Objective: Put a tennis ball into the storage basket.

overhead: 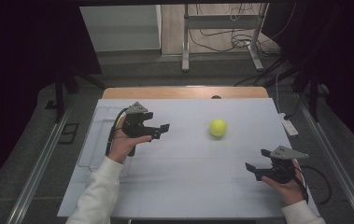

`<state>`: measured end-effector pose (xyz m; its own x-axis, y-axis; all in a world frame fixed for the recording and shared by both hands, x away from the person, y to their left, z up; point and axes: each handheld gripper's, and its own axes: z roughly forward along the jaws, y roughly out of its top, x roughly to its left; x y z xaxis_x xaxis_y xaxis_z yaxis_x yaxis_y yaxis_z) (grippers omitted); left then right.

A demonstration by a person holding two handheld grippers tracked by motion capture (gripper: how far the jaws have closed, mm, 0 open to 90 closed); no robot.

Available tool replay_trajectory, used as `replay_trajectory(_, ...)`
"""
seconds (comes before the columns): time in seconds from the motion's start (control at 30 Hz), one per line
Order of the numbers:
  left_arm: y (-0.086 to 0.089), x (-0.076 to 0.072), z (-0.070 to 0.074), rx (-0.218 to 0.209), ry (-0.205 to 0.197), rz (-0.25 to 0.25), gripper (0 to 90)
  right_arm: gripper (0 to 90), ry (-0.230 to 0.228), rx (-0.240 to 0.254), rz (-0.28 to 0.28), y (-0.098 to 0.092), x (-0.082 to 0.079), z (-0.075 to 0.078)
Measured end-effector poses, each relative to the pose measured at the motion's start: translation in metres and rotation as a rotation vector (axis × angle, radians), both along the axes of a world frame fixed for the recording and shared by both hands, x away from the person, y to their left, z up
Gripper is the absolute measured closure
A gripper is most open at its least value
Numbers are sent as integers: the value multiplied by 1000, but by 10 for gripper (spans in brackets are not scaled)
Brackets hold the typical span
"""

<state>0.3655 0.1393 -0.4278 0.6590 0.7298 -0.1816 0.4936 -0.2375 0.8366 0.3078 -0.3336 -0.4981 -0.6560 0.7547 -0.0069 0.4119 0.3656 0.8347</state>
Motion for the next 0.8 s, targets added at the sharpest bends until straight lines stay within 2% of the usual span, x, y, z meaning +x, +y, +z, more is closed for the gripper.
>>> replay_trajectory(0.57,-18,4,-5,12,18,-21,136,129,2,9,-2,0,1,0)
replay_trajectory(0.8,-24,5,-4,20,13,-25,136,129,1,10,2,0,0,0)
